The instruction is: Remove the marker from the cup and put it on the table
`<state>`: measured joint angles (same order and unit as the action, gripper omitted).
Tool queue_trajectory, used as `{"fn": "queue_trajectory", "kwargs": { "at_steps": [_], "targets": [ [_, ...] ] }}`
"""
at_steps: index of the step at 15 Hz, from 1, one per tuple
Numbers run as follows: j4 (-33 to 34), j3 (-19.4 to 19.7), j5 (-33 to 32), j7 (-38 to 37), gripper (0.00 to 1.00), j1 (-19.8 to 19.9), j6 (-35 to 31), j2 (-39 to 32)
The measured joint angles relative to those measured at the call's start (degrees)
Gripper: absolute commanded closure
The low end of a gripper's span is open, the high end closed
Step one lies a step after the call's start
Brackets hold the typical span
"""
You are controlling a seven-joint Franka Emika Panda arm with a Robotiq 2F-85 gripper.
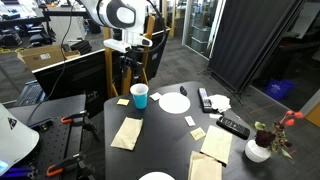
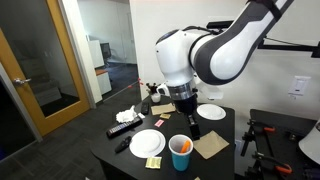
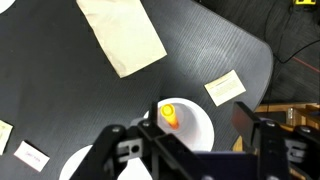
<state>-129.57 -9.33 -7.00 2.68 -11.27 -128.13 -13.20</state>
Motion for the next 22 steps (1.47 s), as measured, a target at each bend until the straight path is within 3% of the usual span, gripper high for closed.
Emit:
{"fn": "queue_trajectory", "kwargs": {
  "at_steps": [6,10,17,22],
  "targets": [
    [2.4,0.0,-0.5,0.0,0.30,-0.6,-0.2,-3.6],
    [3.4,0.0,-0.9,0.0,0.45,-0.7,-2.2,-5.4],
    [4.1,0.5,-2.2,0.0,0.44,-0.7,-6.4,-7.6],
    [4.1,1.6,-3.4,0.0,0.51,-0.7,-7.8,-8.3]
  ]
}}
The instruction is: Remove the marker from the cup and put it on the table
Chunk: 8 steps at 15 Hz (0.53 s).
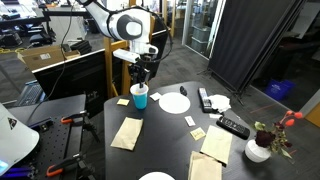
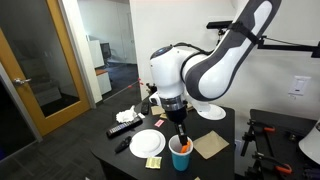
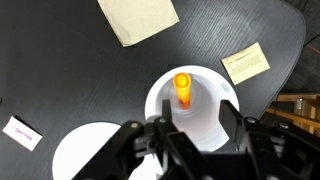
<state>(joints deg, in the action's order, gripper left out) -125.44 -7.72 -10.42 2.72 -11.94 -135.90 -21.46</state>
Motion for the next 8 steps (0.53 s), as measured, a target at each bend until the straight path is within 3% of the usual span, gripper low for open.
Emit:
{"fn": "queue_trajectory", "kwargs": {
  "at_steps": [3,8],
  "targets": [
    [0.0,0.3,-0.1,0.0,0.57,0.1,-0.7,-0.4],
    [0.0,0.4,-0.1,0.0,0.55,0.1,-1.0,-1.1]
  ]
}}
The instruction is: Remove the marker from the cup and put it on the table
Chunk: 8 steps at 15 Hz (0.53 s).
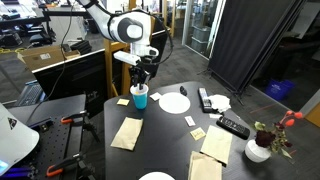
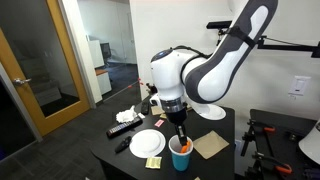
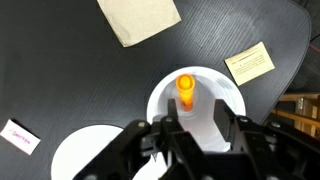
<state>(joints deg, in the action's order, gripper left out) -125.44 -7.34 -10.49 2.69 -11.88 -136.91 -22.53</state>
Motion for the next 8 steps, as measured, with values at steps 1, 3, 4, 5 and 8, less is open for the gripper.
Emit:
{"fn": "queue_trajectory", "kwargs": {
  "at_steps": [1,3,4,5,8],
  "targets": [
    [0.0,0.0,0.0,0.0,0.55,0.0,0.0,-0.1],
    [0.0,0.2,0.0,0.0,0.57,0.0,0.0,-0.4],
    [0.0,0.3,0.0,0.0,0.58,0.0,0.0,-0.6],
    [0.0,0.4,0.0,0.0,0.60,0.0,-0.1,-0.8],
    [0.0,0.7,0.0,0.0,0.60,0.0,-0.3,-1.3]
  ]
}}
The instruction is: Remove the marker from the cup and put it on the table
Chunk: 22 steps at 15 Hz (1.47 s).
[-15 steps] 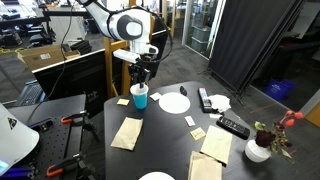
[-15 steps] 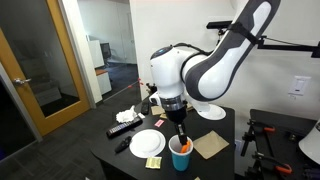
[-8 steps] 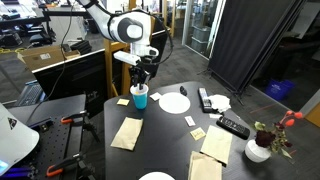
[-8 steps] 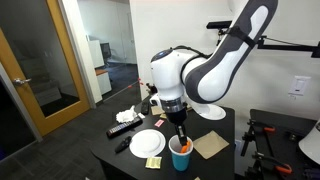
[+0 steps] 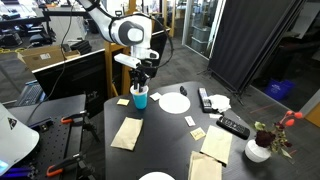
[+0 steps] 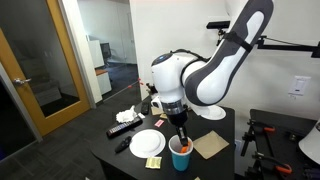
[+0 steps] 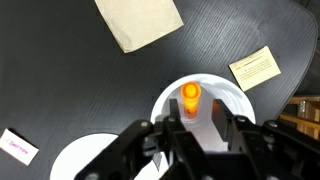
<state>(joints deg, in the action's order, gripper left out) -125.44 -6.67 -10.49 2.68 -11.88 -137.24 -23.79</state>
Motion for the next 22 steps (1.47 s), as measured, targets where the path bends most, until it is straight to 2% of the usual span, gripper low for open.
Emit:
{"fn": "queue_trajectory", "kwargs": {
  "at_steps": [14,15,16,17,19,22],
  "targets": [
    [0.0,0.3,0.0,0.0,0.59,0.0,-0.1,-1.6],
    [0.0,0.3,0.0,0.0,0.63,-0.1,-0.1,-1.7],
    [0.0,0.3,0.0,0.0,0.83,-0.1,-0.1,-1.8],
    [0.0,0.3,0.0,0.0,0.85,-0.1,-0.1,-1.8],
    [0.0,0.3,0.0,0.0,0.99,-0.2,-0.1,-2.0],
    [0.2,0.3,0.0,0.0,0.95,-0.4,-0.1,-2.0]
  ]
}}
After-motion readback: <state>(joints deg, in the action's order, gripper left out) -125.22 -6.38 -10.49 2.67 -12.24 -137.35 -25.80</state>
